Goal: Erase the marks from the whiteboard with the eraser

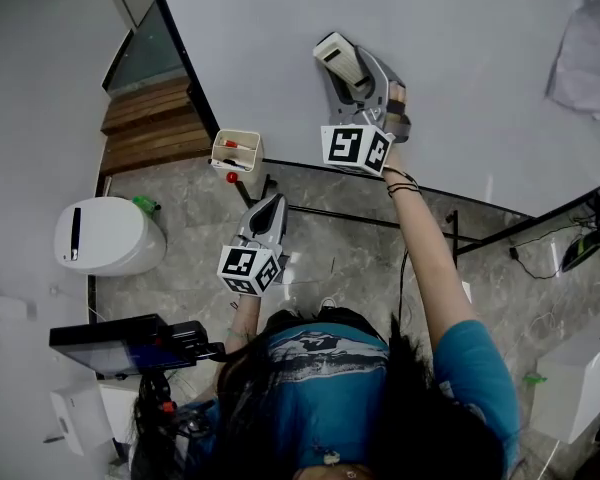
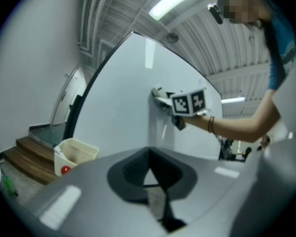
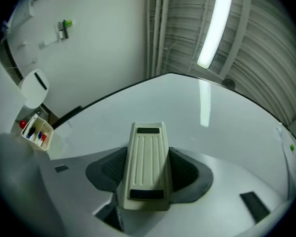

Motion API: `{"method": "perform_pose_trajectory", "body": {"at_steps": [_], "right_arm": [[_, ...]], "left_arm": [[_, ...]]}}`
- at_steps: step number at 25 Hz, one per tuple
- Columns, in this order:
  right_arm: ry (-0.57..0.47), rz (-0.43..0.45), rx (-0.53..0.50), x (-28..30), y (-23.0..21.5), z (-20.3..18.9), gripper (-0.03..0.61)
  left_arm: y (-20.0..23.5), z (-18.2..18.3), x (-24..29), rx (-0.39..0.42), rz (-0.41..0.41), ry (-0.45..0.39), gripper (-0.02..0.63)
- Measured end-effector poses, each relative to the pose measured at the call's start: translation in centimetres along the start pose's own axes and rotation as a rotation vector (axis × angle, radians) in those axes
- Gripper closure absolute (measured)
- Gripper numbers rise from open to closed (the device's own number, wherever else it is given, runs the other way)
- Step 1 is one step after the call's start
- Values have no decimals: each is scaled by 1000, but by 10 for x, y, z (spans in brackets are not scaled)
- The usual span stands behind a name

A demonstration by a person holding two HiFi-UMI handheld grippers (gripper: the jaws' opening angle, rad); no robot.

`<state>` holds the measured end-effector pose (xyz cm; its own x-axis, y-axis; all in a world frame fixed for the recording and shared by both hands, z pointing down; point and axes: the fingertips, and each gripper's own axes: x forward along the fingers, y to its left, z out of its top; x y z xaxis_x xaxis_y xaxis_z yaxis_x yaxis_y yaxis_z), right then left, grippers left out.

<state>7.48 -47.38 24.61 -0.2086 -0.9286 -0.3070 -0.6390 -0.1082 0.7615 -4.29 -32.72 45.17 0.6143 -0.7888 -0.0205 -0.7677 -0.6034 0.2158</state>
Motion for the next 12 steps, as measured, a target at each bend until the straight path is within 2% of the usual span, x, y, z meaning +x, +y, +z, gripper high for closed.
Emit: {"method": "perform_pose_trajectory", "body": {"at_steps": [3,6,12], "right_arm": [[12,112,-84,3,61,-9,316],[26,177,-130,3,99,-20,316],[36,205,-137,6,108,-26,316]], "left_arm": [[6,-2,-3,-3,11,-1,611],[10,-4,-5,-5,20,0,611],[16,-7,-7,-10,36,5,611]]}}
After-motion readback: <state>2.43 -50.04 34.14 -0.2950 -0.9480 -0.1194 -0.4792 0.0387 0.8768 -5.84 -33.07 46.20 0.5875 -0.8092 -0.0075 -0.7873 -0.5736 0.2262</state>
